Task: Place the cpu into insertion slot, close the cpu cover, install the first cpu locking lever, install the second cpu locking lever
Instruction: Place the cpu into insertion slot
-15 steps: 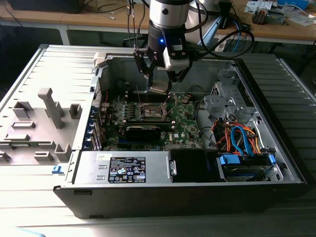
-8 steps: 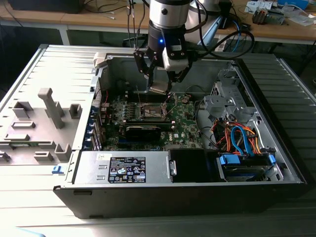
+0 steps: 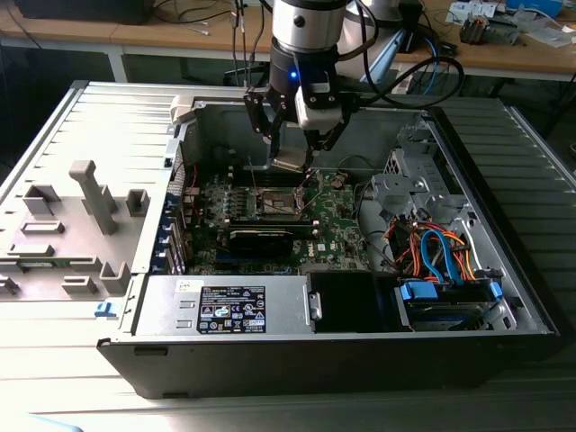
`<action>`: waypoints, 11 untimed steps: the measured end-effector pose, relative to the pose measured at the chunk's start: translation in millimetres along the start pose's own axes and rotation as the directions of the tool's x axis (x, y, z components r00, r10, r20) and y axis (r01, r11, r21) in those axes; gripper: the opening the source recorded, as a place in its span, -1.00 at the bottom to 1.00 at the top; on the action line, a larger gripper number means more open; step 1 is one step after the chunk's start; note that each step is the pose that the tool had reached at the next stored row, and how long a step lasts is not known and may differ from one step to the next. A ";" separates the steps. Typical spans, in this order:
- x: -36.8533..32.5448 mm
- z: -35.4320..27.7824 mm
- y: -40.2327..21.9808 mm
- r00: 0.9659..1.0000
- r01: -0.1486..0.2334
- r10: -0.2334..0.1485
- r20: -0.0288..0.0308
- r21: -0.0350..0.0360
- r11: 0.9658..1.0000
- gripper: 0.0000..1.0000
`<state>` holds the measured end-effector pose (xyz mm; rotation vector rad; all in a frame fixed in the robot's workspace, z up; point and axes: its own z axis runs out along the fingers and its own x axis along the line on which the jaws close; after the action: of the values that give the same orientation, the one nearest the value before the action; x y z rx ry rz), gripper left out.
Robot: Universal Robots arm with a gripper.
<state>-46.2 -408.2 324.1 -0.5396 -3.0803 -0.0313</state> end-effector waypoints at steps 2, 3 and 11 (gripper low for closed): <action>0.0 0.0 0.0 1.000 -0.003 0.003 0.000 0.000 1.000 0.09; 0.0 0.1 0.0 1.000 -0.004 0.004 0.000 0.000 1.000 0.09; 0.0 0.4 0.0 1.000 -0.018 0.018 0.000 0.000 1.000 0.09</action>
<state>-46.2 -408.2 323.7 -0.5674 -3.0755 -0.0313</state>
